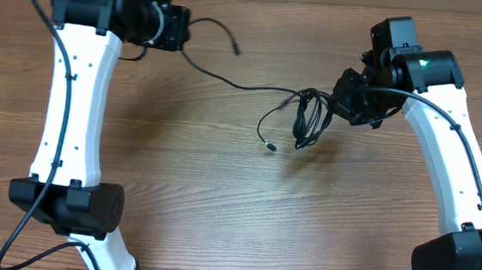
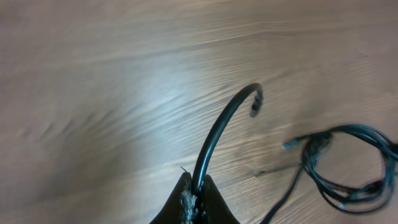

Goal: Untangle cables

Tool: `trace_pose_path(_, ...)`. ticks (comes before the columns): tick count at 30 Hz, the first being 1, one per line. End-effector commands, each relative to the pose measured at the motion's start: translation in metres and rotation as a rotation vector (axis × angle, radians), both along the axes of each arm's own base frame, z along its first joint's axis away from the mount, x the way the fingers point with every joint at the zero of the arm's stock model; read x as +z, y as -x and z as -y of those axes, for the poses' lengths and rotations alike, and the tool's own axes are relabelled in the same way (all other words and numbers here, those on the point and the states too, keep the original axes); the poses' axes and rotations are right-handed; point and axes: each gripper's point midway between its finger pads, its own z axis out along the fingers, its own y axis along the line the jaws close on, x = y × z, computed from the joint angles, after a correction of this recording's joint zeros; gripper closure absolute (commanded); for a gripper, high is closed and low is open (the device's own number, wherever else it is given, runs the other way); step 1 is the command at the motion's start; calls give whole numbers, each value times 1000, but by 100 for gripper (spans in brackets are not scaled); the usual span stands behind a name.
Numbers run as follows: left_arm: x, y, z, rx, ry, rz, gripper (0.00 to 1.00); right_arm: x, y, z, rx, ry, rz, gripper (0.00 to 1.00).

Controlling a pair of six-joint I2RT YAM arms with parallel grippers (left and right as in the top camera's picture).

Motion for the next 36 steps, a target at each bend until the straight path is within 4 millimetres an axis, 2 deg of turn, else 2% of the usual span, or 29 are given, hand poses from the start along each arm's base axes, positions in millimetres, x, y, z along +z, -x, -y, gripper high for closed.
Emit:
trace_pose_path(1, -8, 3, -31, 204, 2, -86, 96, 12, -4, -12, 50, -61, 51, 96)
trace_pose_path(2, -11, 4, -30, 201, 1, -96, 96, 23, -5, -34, 162, -165, 103, 96)
trace_pose_path(3, -14, 5, -26, 192, 4, -107, 96, 32, -5, -48, 219, -233, 135, 96)
trace_pose_path(4, -17, 7, -20, 176, 15, -120, 92, 36, -5, -56, 244, -269, 148, 96)
trace_pose_path(5, -19, 9, -16, 169, 22, -129, 83, 37, -5, -59, 249, -270, 152, 96)
trace_pose_path(6, -21, 10, -14, 168, 26, -139, 59, 37, -4, -62, 259, -269, 155, 96)
trace_pose_path(7, -22, 11, -11, 161, 34, -145, 27, 36, -4, -63, 263, -257, 157, 96)
trace_pose_path(8, -21, 12, -7, 157, 51, -152, 16, 36, -4, -69, 262, -249, 161, 96)
trace_pose_path(10, -18, 14, 3, 157, 114, -178, 17, 30, -10, -73, 169, -182, 150, 96)
trace_pose_path(12, -26, 20, 12, 134, 120, -212, 17, 21, -12, -71, 34, -71, 137, 96)
trace_pose_path(13, -33, 24, 18, 117, 133, -242, 16, 20, -13, -73, 0, -42, 141, 96)
trace_pose_path(14, -48, 35, 34, 75, 173, -310, 16, 20, -13, -75, 4, -36, 149, 96)
trace_pose_path(16, -70, 41, 42, 58, 182, -365, 18, 19, -12, -75, 4, -31, 144, 96)
trace_pose_path(17, -87, 44, 49, 41, 188, -394, 22, 17, -11, -69, -8, -12, 138, 96)
trace_pose_path(19, -105, 50, 63, 6, 208, -423, 25, 15, -14, -55, -57, 18, 126, 83)
trace_pose_path(20, -115, 52, 71, -13, 204, -425, 26, 14, -18, -45, -83, 21, 124, 82)
trace_pose_path(24, -131, 51, 97, -46, 212, -398, 24, 8, -26, -15, -157, 25, 100, 68)
trace_pose_path(27, -142, 40, 124, -19, 245, -347, 25, -2, -26, -4, -160, 44, 73, 65)
trace_pose_path(30, -167, 30, 146, 81, 238, -339, 27, -4, -24, 7, -169, 55, 56, 64)
trace_pose_path(32, -184, 33, 168, 45, 224, -336, 28, -5, -21, 8, -165, 62, 42, 65)
trace_pose_path(33, -202, 39, 180, 33, 181, -344, 29, -7, -17, 9, -160, 68, 26, 66)
trace_pose_path(36, -238, 55, 196, 58, 114, -410, 34, -8, -11, 10, -151, 76, 6, 67)
